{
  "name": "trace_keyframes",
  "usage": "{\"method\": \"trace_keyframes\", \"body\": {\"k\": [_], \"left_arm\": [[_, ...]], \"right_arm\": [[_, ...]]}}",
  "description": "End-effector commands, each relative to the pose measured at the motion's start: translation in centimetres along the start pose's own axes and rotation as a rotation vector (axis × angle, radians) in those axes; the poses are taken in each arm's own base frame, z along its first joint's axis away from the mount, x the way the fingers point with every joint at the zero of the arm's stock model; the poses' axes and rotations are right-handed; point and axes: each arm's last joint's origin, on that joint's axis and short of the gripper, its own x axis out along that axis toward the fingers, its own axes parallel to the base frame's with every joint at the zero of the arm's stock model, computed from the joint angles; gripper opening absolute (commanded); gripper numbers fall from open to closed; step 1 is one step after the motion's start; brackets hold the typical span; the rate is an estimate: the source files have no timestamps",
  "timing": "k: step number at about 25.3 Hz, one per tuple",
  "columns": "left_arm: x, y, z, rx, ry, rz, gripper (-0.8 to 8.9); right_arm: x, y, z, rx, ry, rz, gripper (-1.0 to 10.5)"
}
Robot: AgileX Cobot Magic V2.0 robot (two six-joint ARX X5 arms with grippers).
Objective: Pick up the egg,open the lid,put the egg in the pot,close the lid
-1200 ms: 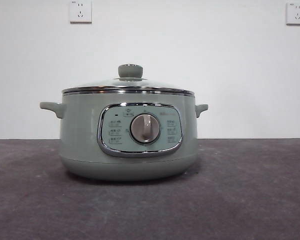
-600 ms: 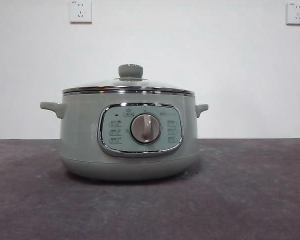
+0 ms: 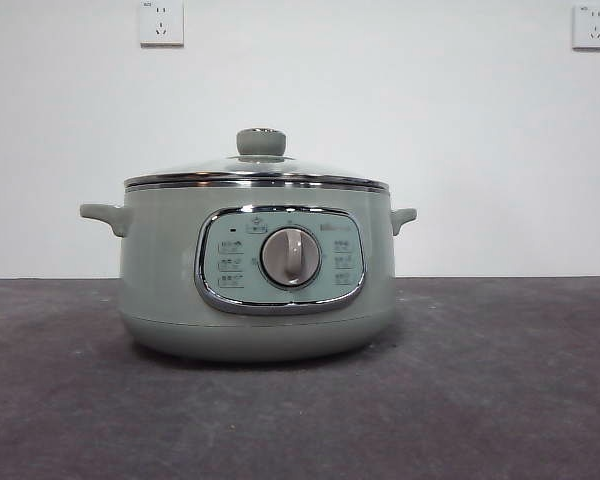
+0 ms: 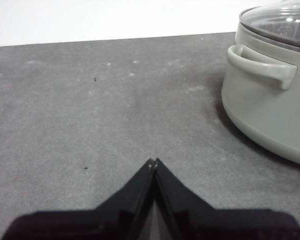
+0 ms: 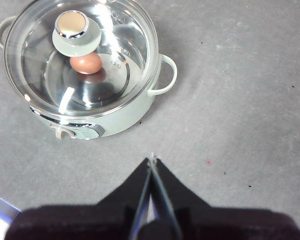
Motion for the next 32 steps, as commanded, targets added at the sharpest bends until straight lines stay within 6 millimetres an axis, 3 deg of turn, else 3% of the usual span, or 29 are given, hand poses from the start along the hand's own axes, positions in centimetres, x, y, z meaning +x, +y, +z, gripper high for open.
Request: {"method": "trace_keyframes", "body": {"k": [1, 4, 7, 9, 11, 14, 19, 26, 32], "left_arm": [[0.1, 0.0, -0.3, -0.006, 0.010, 0.002, -0.03], [0.2, 0.0, -0.4, -0.008, 0.017, 0.002, -0.03], [0.2, 0.0, -0.4, -0.008, 0.020, 0.001, -0.03], [0.2, 0.0, -0.4, -0.008, 0.021, 0.002, -0.03], [0.2, 0.0, -0.4, -0.008, 0.021, 0.002, -0.03], [0.2, 0.0, -0.4, -0.009, 0.022, 0.002, -0.03], [0.2, 0.0, -0.4, -0.009, 0.023, 0.001, -0.03], [0.2, 0.1, -0.4, -0.009, 0.023, 0.002, -0.03], [0.2, 0.1, -0.4, -0.009, 0.025, 0.002, -0.03]], "right_arm": [[0.2, 0.0, -0.3, 0.000, 0.032, -0.011, 0.0], [-2.0, -0.9, -1.0, 0.001, -0.050, -0.109, 0.0], [-5.9, -1.6, -1.8, 0.065, -0.394, -0.090, 0.0], [-7.3, -2.1, -3.7, 0.085, -0.567, -0.092, 0.0], [-7.3, -2.6, -6.7, 0.121, -0.664, -0.182, 0.0], [-4.9, -3.0, -11.5, 0.172, -0.733, -0.329, 0.0], [0.0, -3.1, -16.8, 0.192, -0.815, -0.445, 0.0], [7.5, -2.7, -22.9, 0.202, -0.793, -0.447, 0.0], [12.6, -2.4, -27.0, 0.240, -0.715, -0.420, 0.0]]}}
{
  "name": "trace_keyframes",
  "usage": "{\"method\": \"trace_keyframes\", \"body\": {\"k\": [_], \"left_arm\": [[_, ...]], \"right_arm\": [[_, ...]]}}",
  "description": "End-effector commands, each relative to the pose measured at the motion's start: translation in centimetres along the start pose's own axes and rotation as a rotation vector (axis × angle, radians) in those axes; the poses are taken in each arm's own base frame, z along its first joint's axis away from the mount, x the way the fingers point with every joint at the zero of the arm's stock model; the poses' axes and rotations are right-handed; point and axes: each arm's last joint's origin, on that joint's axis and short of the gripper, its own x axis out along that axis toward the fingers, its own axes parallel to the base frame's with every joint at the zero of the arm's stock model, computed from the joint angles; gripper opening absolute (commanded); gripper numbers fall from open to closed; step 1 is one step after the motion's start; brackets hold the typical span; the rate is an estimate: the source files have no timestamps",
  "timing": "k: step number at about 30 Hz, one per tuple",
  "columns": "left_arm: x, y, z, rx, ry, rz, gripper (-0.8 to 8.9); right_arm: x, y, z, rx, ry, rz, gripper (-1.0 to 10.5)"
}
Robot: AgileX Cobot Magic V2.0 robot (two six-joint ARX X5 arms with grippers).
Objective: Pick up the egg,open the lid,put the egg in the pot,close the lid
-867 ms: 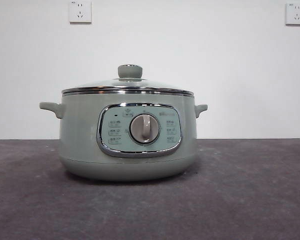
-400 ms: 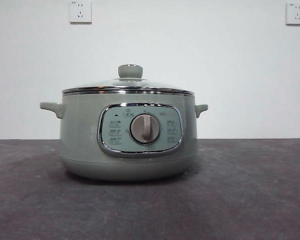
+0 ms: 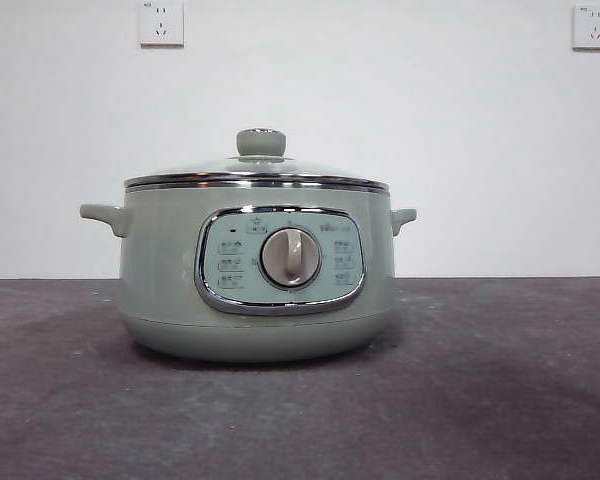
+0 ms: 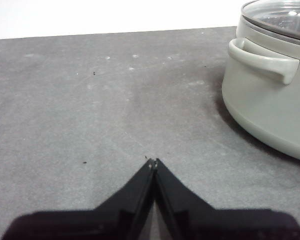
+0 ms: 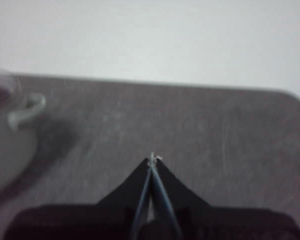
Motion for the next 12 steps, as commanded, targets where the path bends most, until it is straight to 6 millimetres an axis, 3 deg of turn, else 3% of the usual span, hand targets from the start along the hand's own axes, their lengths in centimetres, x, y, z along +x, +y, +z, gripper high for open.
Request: {"method": "trace_keyframes", "body": {"k": [1, 6, 12], "left_arm": [[0.1, 0.0, -0.3, -0.005, 0.006, 0.002, -0.03], [0.1, 0.0, -0.3, -0.005, 0.006, 0.002, -0.03], [0.1, 0.0, -0.3, -0.005, 0.006, 0.002, -0.03]], "right_arm": [[0.3, 0.1, -2.2, 0.033, 0.017, 0.000, 0.0], [0.6, 0.3, -4.8, 0.062, 0.056, 0.003, 0.0], [0.6, 0.3, -4.8, 0.056, 0.060, -0.001, 0.0]]}}
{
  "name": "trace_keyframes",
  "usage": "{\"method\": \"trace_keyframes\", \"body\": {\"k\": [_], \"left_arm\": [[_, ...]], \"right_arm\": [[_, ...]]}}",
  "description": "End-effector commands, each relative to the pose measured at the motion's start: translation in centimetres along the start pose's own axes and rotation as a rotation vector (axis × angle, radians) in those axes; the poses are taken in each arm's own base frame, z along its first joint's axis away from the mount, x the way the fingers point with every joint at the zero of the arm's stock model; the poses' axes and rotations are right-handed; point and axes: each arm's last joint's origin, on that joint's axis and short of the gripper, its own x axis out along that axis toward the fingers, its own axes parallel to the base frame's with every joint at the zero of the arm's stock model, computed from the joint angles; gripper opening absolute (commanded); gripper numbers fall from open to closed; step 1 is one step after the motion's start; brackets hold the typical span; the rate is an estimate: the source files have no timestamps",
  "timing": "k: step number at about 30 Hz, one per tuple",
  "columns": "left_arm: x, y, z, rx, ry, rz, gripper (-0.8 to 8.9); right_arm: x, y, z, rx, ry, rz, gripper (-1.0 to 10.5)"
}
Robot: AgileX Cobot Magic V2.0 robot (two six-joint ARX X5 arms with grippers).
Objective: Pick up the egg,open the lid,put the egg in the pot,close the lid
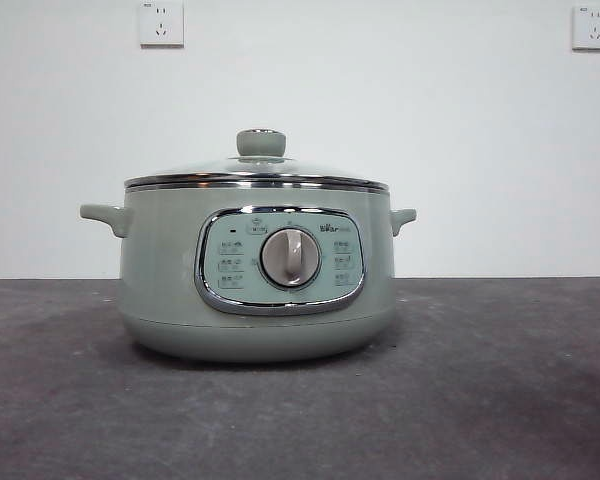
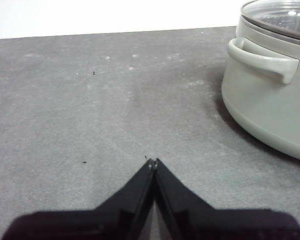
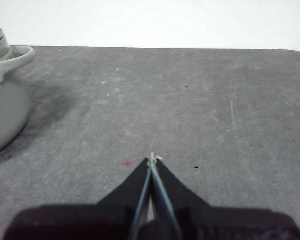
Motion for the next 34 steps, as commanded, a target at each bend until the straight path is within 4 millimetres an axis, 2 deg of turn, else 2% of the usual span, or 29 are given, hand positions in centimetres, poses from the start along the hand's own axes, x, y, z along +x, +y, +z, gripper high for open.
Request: {"method": "trace_keyframes", "body": {"k": [1, 34], "left_arm": [[0.10, 0.04, -0.30, -0.005, 0.005, 0.002, -0.03], [0.10, 0.04, -0.30, -0.005, 0.005, 0.002, -0.03]], "right_arm": [[0.08, 0.00, -0.25, 0.022, 0.002, 0.000, 0.0], [0.08, 0.00, -0.24, 0.025, 0.001, -0.001, 0.0]]}}
